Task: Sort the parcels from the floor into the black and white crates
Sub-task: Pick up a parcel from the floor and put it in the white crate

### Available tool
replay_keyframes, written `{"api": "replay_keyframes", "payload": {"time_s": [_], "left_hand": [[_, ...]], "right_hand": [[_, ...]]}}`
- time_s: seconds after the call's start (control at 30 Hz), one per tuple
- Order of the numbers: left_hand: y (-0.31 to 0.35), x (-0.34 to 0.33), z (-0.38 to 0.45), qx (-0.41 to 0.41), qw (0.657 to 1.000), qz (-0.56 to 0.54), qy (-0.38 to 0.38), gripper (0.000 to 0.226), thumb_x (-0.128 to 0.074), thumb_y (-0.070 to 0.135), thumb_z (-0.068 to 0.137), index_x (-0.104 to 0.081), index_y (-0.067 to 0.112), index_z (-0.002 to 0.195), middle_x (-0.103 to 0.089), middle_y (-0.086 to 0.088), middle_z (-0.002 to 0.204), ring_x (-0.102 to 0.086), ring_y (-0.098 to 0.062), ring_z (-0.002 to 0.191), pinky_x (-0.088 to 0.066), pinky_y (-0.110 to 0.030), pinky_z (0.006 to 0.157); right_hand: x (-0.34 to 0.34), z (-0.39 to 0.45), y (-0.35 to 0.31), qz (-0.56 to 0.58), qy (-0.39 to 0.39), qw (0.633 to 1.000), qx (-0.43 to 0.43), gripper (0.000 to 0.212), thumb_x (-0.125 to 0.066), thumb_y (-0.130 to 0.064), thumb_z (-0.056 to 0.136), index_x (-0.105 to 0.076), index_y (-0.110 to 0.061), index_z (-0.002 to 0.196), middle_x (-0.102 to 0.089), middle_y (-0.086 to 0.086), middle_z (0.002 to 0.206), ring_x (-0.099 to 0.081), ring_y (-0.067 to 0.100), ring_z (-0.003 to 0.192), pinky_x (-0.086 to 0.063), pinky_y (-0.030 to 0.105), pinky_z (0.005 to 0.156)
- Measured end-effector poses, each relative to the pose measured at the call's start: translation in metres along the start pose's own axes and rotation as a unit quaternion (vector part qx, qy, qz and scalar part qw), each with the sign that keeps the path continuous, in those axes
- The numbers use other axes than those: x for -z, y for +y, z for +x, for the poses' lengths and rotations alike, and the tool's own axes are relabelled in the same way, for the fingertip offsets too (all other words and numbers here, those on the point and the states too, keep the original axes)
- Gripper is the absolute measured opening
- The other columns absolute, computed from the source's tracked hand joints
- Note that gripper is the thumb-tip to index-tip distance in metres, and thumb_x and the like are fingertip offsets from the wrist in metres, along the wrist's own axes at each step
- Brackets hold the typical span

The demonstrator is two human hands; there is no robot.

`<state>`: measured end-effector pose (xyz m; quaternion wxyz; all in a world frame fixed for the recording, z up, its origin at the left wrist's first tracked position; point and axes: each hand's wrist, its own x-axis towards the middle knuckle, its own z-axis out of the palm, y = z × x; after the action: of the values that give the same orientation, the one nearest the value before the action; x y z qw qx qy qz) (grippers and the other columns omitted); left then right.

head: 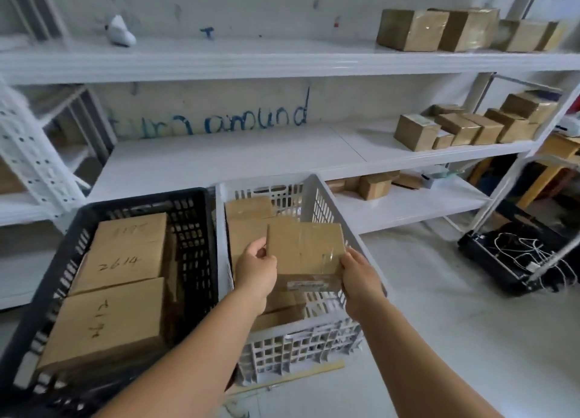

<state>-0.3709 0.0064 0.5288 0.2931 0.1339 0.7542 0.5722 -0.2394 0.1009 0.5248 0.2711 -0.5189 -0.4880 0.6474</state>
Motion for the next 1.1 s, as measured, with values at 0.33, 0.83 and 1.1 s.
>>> {"api": "replay_keyframes", "payload": {"time_s": [0.33, 0.83, 1.1], "left_hand": [[-0.054, -0.022, 0.069, 0.097, 0.919, 0.382, 0.030, 0.072, -0.052, 0.015, 0.090, -0.018, 0.031, 0.150, -0.031, -0.006, 0.149, -0.033, -0.029, 0.135, -0.038, -0.043, 0.108], [-0.070, -0.031, 0.072, 0.108, 0.862, 0.490, -0.073, 0.081, -0.034, -0.019, 0.086, 0.004, 0.009, 0.153, 0.020, -0.007, 0.159, 0.018, -0.025, 0.146, -0.001, -0.036, 0.119], [-0.073, -0.023, 0.067, 0.095, 0.885, 0.448, -0.082, 0.074, -0.048, 0.002, 0.095, -0.004, 0.011, 0.153, 0.006, -0.008, 0.161, 0.007, -0.026, 0.148, -0.004, -0.036, 0.118]], "right_hand": [[-0.044, 0.093, 0.031, -0.171, -0.095, 0.974, -0.118, 0.040, -0.035, 0.006, 0.091, -0.062, -0.011, 0.116, -0.068, 0.018, 0.094, -0.051, 0.014, 0.047, -0.031, 0.016, 0.028], [-0.090, 0.108, 0.064, -0.240, -0.154, 0.942, -0.175, 0.045, -0.049, -0.013, 0.094, -0.042, -0.014, 0.138, -0.060, 0.010, 0.111, -0.059, 0.025, 0.098, -0.049, 0.034, 0.080], [-0.085, 0.098, 0.052, -0.278, -0.165, 0.932, -0.166, 0.048, -0.048, -0.009, 0.092, -0.043, -0.012, 0.140, -0.059, 0.011, 0.120, -0.058, 0.023, 0.092, -0.049, 0.030, 0.070]]}}
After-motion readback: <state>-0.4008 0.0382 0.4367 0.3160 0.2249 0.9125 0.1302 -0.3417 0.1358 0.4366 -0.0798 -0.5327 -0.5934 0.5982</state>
